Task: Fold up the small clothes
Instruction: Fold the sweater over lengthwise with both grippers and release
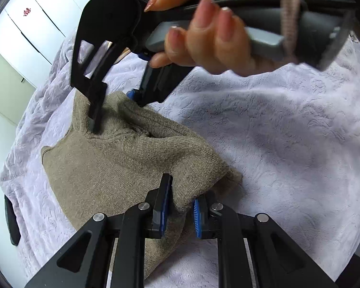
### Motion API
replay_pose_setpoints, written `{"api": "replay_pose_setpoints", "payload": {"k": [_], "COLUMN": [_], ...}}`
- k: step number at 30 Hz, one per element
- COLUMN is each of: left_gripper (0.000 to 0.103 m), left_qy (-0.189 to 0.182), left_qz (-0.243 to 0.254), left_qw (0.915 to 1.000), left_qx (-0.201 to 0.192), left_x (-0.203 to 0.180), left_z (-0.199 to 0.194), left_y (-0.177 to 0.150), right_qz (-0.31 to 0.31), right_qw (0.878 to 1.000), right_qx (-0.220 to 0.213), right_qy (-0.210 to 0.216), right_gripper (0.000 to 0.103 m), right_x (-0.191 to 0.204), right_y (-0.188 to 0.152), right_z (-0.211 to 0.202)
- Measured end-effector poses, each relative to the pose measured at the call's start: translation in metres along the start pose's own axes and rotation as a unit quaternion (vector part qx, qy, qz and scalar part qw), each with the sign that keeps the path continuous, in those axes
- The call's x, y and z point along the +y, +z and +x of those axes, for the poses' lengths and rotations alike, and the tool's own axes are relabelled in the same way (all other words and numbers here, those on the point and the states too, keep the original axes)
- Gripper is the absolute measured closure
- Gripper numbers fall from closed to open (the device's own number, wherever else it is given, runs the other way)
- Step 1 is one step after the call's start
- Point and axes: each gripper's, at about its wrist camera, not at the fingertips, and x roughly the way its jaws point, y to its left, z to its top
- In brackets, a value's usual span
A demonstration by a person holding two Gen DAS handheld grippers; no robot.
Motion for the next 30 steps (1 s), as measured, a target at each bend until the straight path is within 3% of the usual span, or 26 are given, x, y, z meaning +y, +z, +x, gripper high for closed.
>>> {"api": "replay_pose_setpoints", "payload": {"k": [4, 6, 8, 10, 13, 17, 19, 22, 27, 30], "left_gripper": [0.085, 0.085, 0.085, 0.085, 0.085, 0.085, 0.084, 0.084, 0.084, 0.084], "left_qy": [0.004, 0.009, 0.011, 0.006, -0.005, -0.023, -0.022, -0.031, -0.048, -0.059], "left_qz": [-0.001, -0.003, -0.008, -0.012, -0.016, -0.014, -0.019, -0.031, -0.061, -0.091], "left_qw": [1.0, 1.0, 0.9999, 0.9999, 0.9998, 0.9995, 0.9995, 0.9988, 0.9967, 0.9938], "left_qx": [0.002, -0.002, -0.001, 0.005, 0.009, 0.014, 0.011, 0.02, 0.022, 0.022], "left_x": [-0.001, -0.004, -0.003, -0.002, -0.002, -0.005, -0.004, 0.004, 0.023, 0.042], "left_z": [-0.003, -0.004, -0.005, -0.001, 0.006, 0.008, 0.002, -0.004, -0.024, -0.035], "left_y": [0.003, 0.005, 0.008, 0.011, 0.012, 0.002, -0.003, -0.006, -0.012, -0.019], "right_qz": [-0.008, -0.034, -0.069, -0.078, -0.037, -0.012, -0.005, 0.001, -0.046, -0.083], "right_qw": [0.998, 0.997, 0.996, 0.996, 0.997, 0.994, 0.995, 0.993, 0.985, 0.983], "right_qx": [-0.031, -0.037, -0.037, -0.048, -0.062, -0.045, -0.057, -0.072, -0.105, -0.101], "right_qy": [0.059, 0.065, 0.049, 0.009, -0.03, -0.095, -0.082, -0.089, -0.132, -0.132], "right_gripper": [0.068, 0.071, 0.084, 0.087, 0.088, 0.088, 0.084, 0.063, 0.061, 0.061], "right_x": [0.014, 0.03, 0.047, 0.049, 0.019, -0.019, -0.022, -0.017, 0.024, 0.051], "right_y": [0.023, 0.03, 0.032, 0.037, 0.046, 0.038, 0.031, 0.026, 0.009, -0.01], "right_z": [-0.001, -0.004, -0.005, -0.006, -0.01, -0.007, -0.014, -0.03, -0.064, -0.071]}}
